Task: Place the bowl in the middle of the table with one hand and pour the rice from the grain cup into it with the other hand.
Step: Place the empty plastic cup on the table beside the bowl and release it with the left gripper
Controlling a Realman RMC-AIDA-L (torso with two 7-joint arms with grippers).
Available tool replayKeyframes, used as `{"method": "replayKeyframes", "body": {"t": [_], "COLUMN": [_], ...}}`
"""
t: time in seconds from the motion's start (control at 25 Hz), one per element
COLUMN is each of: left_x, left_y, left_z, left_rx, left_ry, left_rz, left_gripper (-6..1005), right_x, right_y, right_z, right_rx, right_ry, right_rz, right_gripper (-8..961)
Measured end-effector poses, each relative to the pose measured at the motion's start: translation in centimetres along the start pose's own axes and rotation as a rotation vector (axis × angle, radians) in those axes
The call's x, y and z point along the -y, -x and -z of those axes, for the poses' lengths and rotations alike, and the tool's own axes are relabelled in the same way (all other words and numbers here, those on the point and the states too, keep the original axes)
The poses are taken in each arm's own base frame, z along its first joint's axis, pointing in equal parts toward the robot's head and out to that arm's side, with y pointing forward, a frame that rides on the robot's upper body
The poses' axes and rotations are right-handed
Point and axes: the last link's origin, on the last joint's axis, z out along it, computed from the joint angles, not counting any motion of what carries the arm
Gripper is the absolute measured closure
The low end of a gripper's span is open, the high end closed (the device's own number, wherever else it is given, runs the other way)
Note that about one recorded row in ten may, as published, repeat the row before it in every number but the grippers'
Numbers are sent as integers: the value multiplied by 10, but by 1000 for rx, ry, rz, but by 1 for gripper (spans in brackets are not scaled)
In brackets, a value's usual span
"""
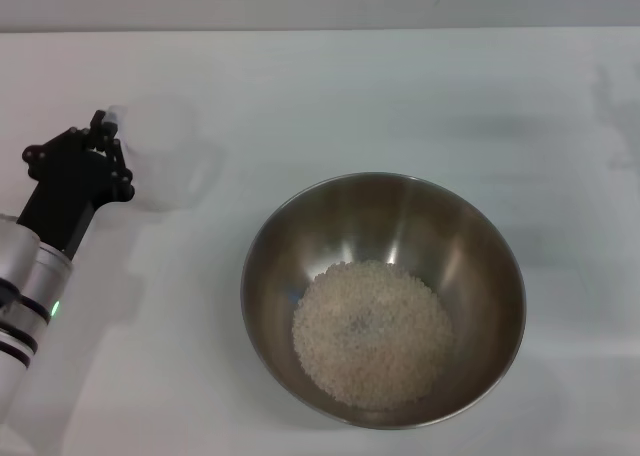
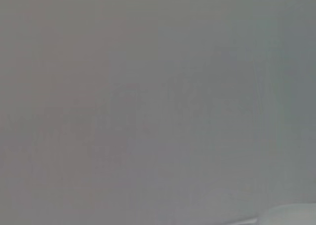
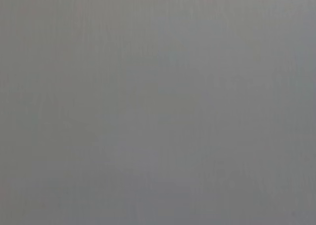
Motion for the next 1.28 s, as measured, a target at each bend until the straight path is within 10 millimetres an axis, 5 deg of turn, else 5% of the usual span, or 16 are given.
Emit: {"method": "replayKeyframes", "body": {"t": [0.76, 1.28], "left_x": [7, 15], "left_y": [19, 27], "left_z": [1, 30], "left_rx": [126, 116], "left_ry": [-45, -85], "left_rz": [82, 82], "left_gripper": [973, 656], "right_x": [-1, -4], "right_y": [2, 2], "right_z": [8, 2], "right_rx": [21, 18], "right_ry": [4, 20], "right_rz": [-18, -21], "right_gripper": [454, 455]}}
